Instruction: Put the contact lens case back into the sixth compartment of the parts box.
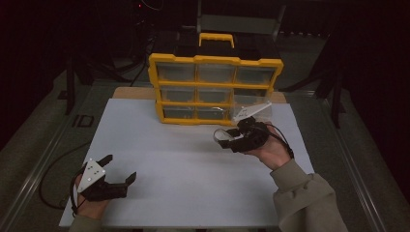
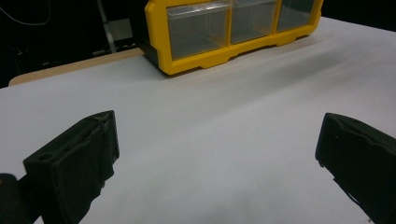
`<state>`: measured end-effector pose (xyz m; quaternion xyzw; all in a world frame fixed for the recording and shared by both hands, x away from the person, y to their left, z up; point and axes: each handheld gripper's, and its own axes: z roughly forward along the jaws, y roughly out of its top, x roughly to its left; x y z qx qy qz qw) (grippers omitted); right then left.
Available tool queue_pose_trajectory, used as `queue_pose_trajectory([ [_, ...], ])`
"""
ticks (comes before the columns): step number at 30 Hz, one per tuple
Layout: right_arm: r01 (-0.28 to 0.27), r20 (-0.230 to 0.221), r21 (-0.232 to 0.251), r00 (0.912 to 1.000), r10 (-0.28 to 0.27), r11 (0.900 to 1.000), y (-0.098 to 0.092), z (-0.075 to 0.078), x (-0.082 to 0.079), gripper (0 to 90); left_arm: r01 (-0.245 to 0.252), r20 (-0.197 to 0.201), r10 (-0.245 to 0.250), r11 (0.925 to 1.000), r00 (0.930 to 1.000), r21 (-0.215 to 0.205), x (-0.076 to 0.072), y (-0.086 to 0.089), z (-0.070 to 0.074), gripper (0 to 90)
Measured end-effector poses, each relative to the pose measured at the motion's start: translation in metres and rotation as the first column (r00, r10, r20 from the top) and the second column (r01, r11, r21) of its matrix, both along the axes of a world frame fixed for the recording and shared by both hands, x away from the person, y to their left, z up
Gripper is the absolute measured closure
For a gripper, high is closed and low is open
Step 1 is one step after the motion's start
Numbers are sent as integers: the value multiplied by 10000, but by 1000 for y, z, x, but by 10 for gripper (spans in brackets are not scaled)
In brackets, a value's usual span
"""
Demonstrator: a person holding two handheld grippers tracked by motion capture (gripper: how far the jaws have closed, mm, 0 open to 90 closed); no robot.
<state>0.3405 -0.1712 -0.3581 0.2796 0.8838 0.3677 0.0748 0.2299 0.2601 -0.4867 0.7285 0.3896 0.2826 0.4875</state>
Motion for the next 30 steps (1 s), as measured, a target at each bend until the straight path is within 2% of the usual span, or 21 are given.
queue_pose_trajectory([
  [30,792,305,35,9964,-792,9969,-14,24,22,491,-6,-3,6,10000,10000,-16,0,0,0,3],
])
